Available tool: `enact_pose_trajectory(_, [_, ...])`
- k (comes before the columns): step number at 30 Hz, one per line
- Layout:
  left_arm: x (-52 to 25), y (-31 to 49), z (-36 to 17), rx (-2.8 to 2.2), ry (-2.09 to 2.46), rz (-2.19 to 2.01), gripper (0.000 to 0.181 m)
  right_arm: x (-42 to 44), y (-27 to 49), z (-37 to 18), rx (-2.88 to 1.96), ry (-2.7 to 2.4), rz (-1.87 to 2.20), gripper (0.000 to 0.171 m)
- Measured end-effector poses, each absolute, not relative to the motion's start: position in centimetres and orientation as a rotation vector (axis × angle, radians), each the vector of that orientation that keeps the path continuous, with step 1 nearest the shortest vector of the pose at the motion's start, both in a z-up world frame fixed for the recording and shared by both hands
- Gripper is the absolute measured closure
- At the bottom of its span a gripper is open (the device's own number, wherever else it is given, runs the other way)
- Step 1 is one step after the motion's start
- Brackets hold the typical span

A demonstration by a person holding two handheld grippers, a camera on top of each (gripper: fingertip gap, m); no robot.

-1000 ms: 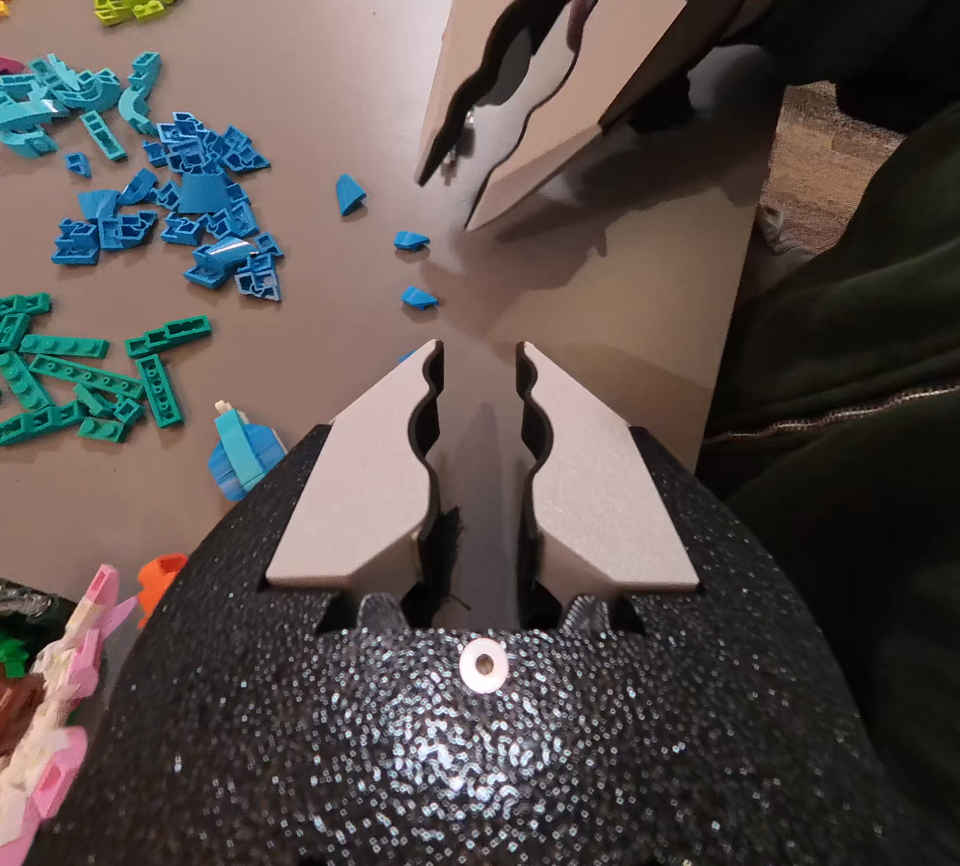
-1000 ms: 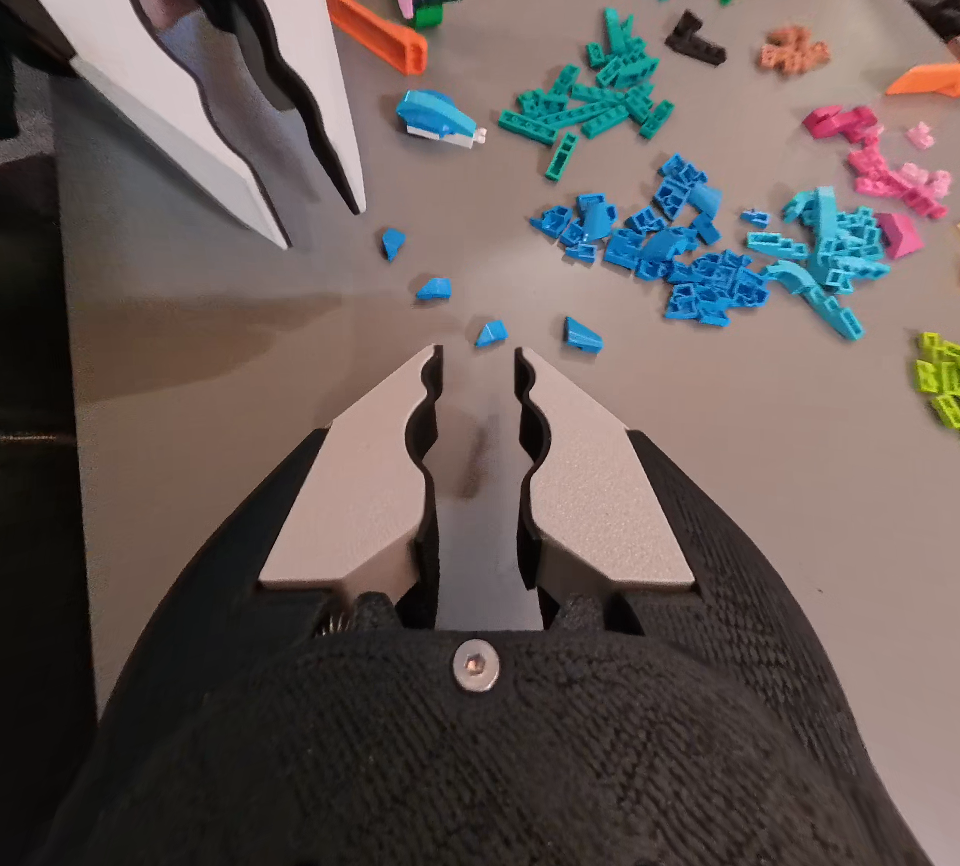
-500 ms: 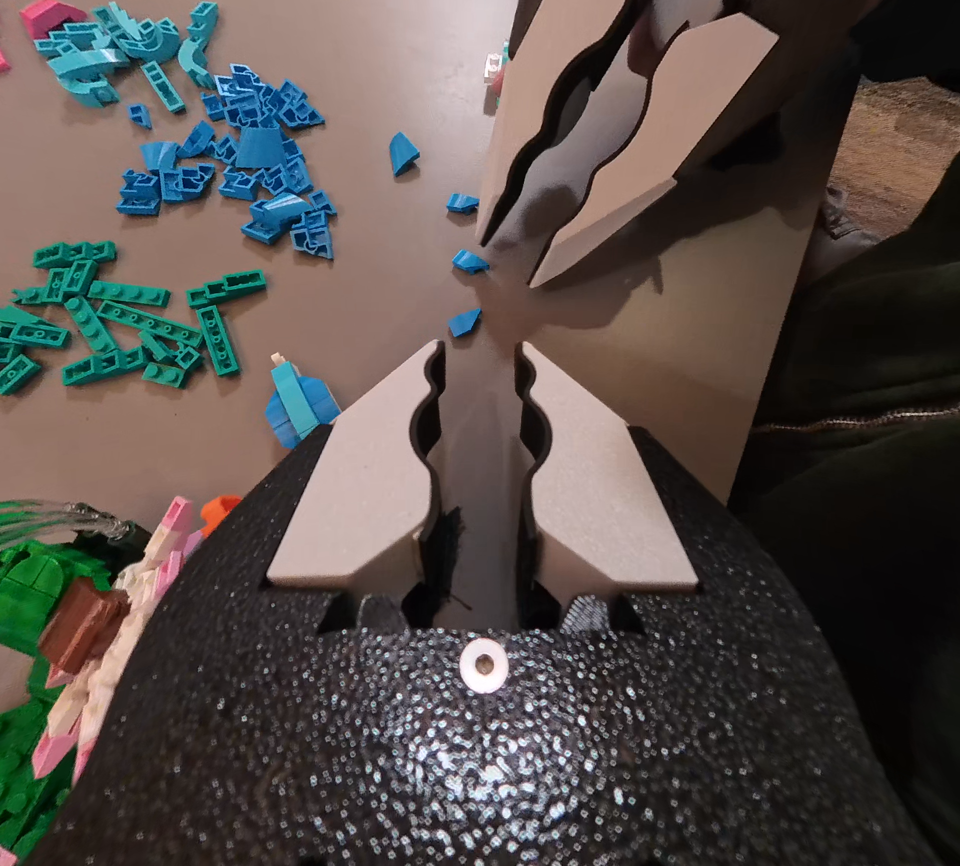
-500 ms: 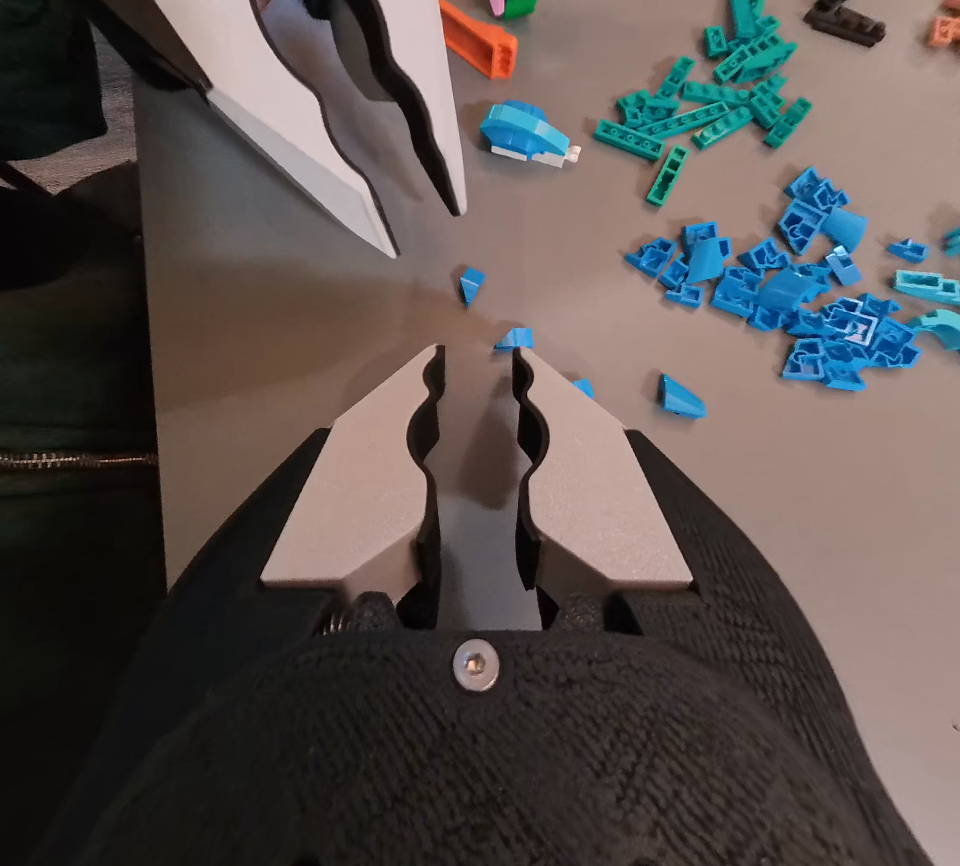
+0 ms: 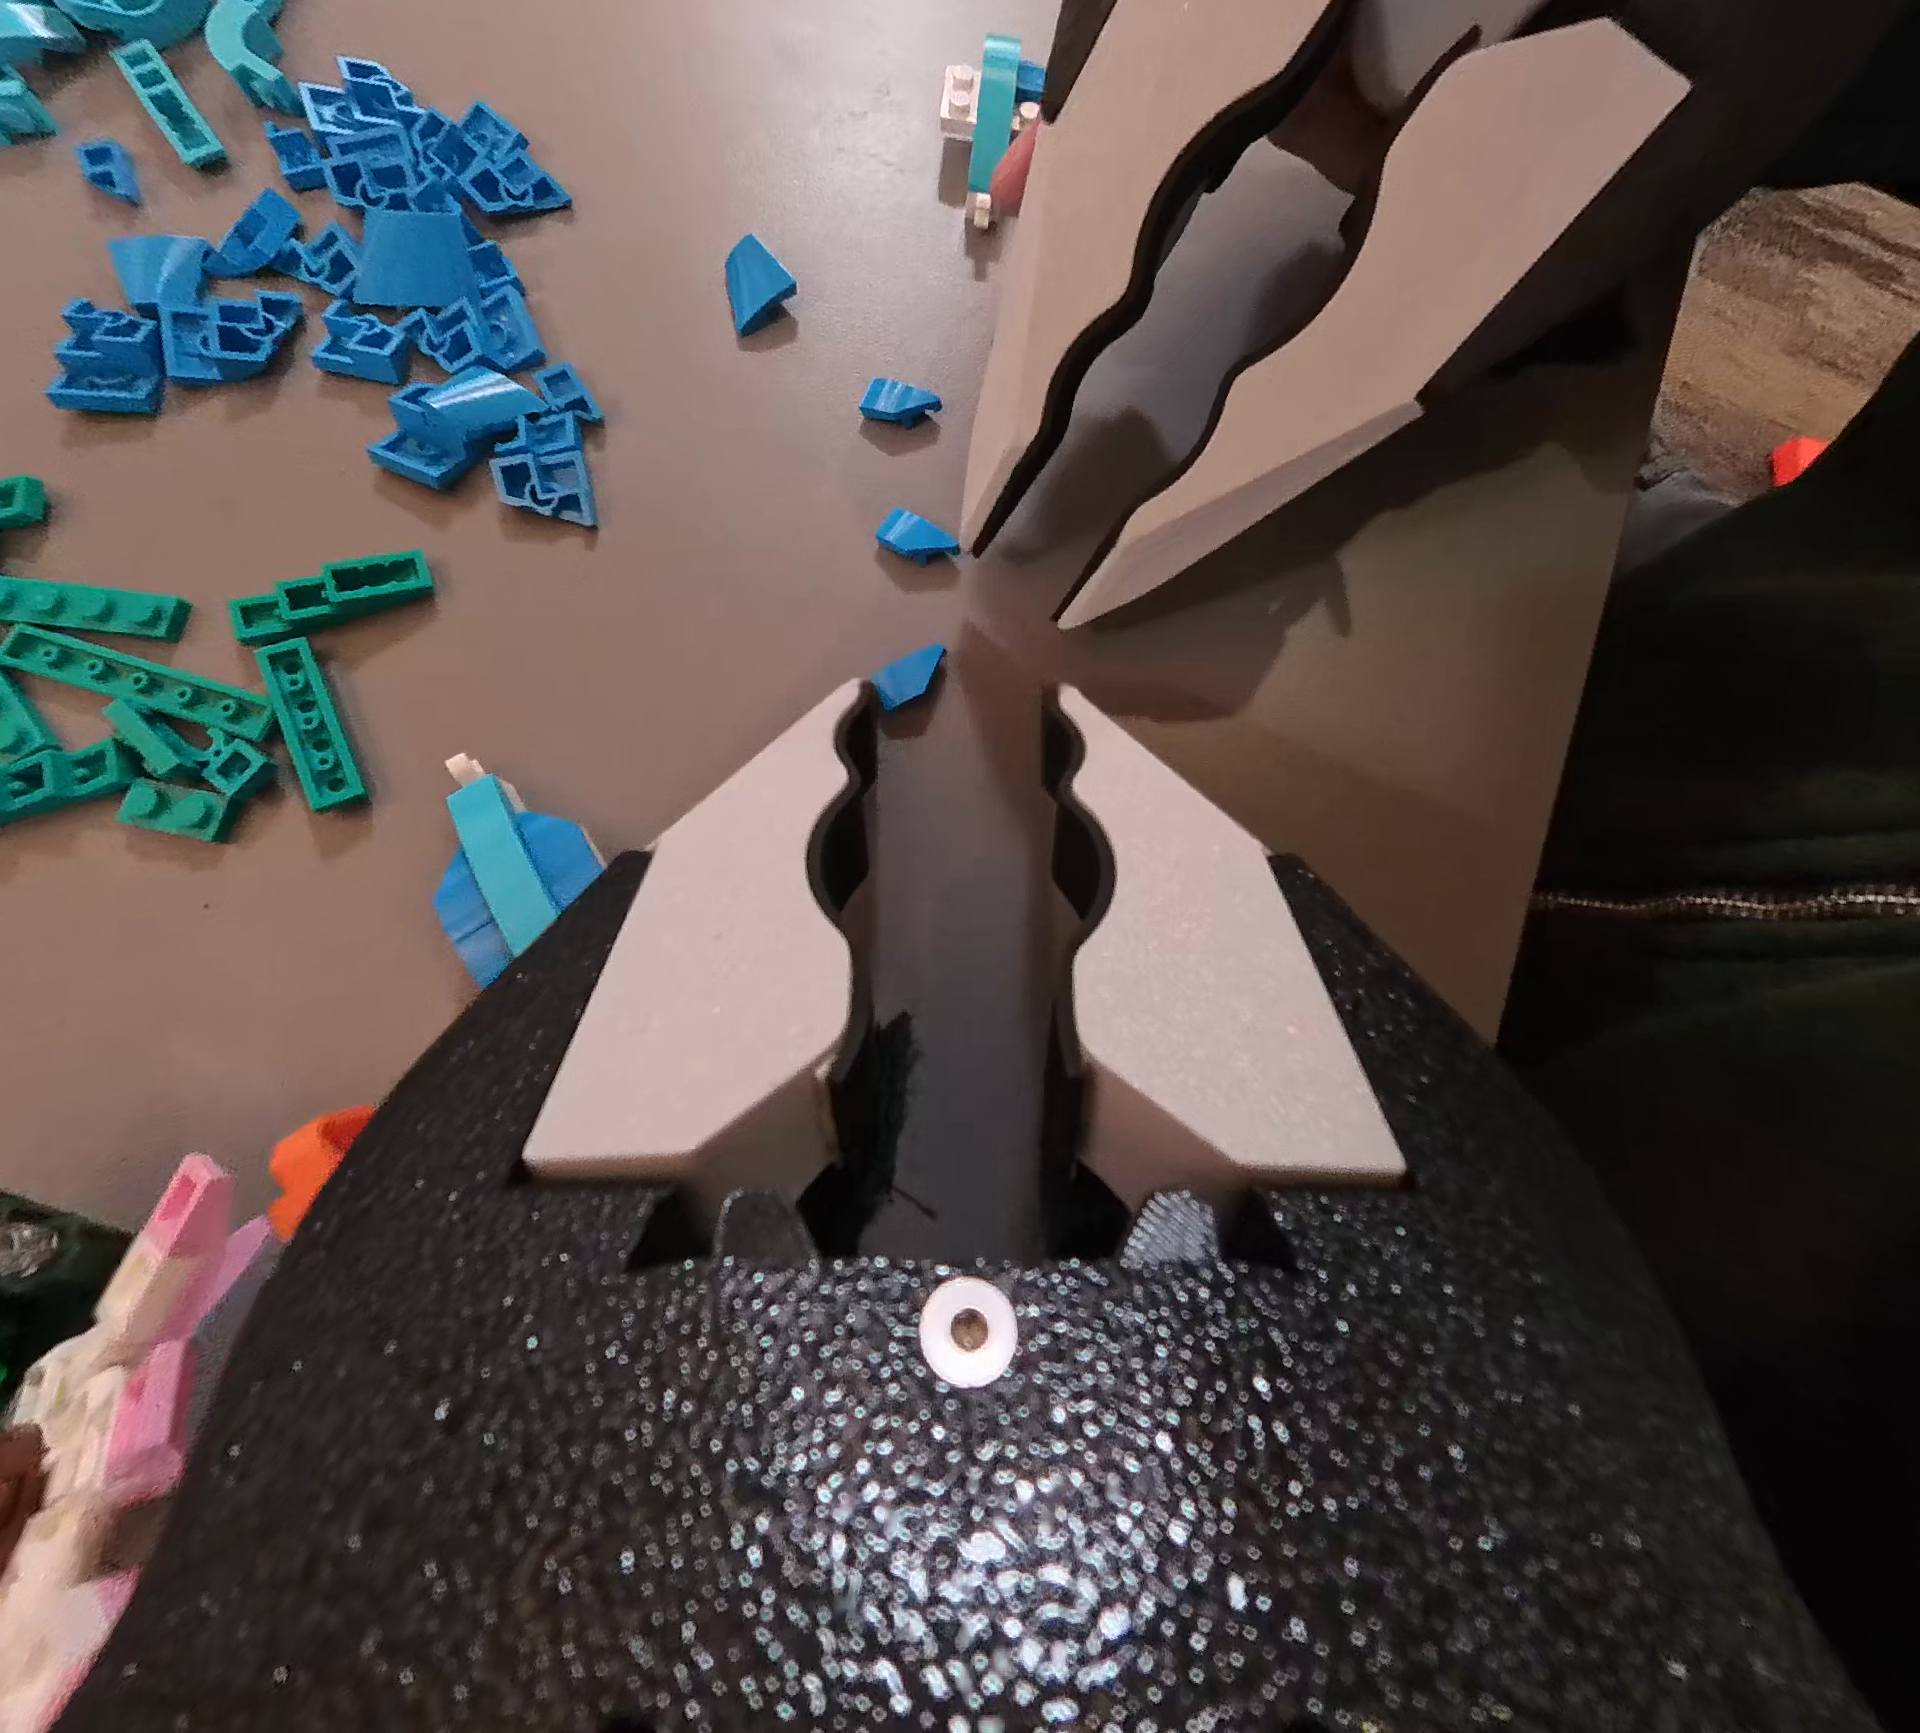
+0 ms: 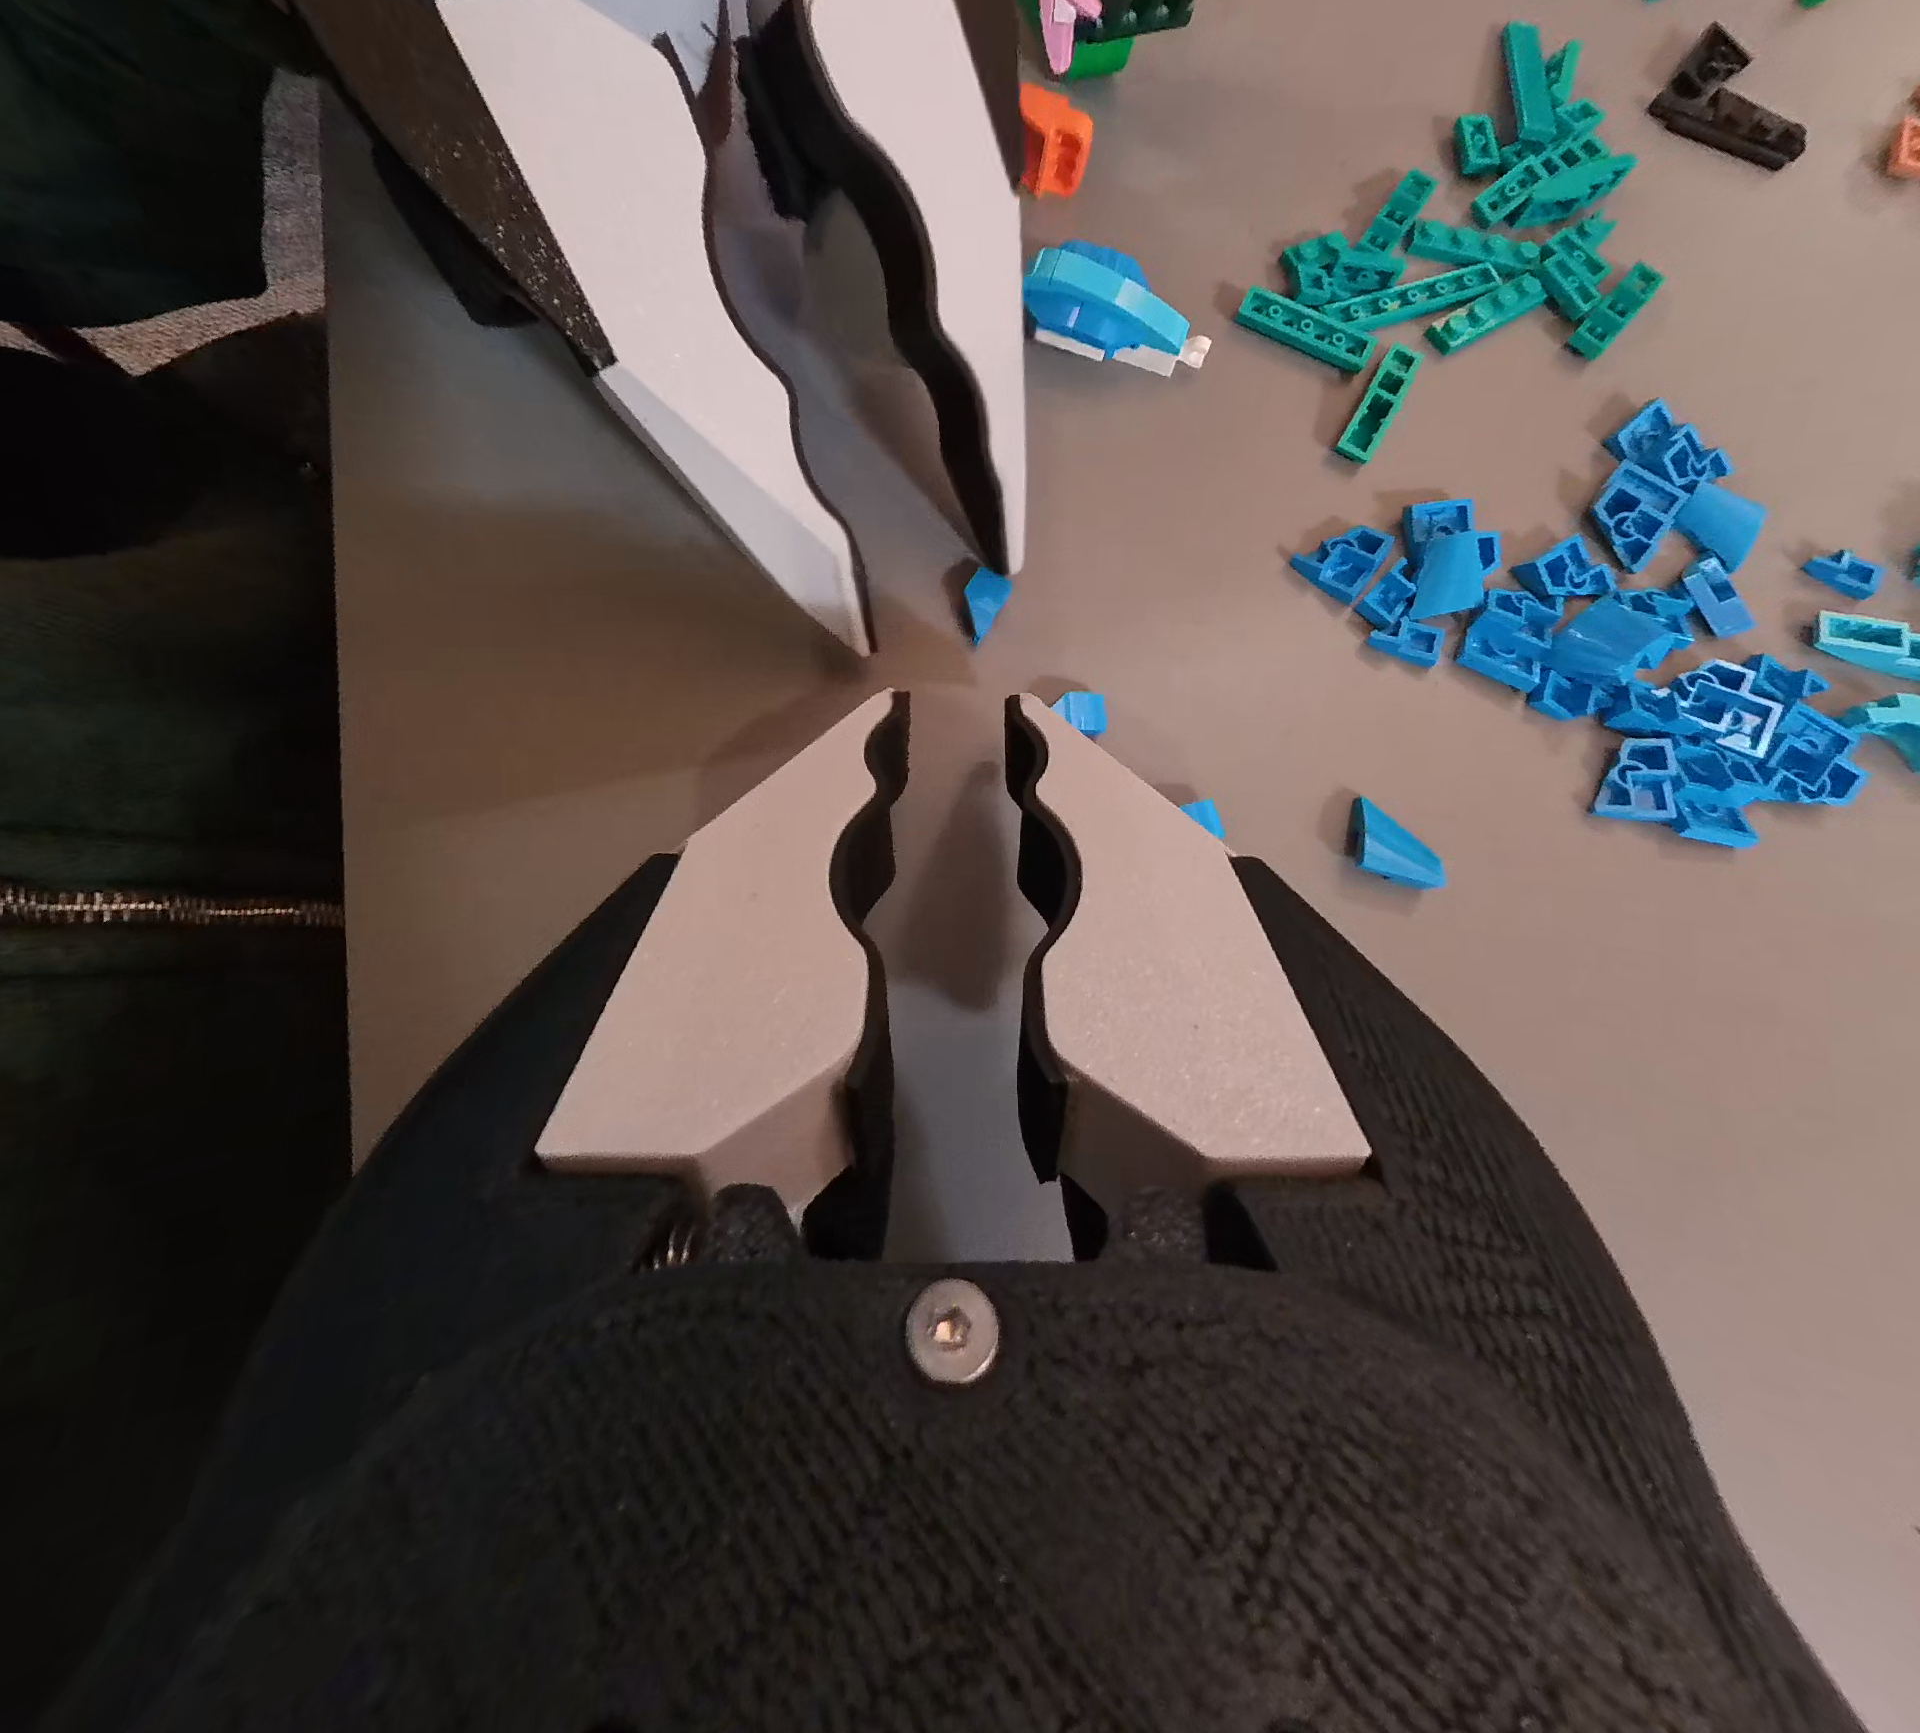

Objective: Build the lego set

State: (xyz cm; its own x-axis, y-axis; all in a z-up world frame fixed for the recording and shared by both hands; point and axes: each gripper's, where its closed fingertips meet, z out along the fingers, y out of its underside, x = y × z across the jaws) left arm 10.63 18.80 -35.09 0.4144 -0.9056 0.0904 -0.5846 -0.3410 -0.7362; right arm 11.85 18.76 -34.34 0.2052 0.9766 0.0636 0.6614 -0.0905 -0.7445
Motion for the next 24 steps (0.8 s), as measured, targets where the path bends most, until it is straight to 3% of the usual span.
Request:
enact_pose_trajectory(1, [10.6,18.7,-35.1,-2.051,1.262,-0.662,0.153,11.9,18.8,-34.3,-1.820,-1.527,0.607,0.155])
enact_pose_trajectory(24, [8.6,16.6,-34.9,-2.154,1.275,-0.806,0.165,10.9,18.8,-34.8,-1.826,-1.522,0.635,0.148])
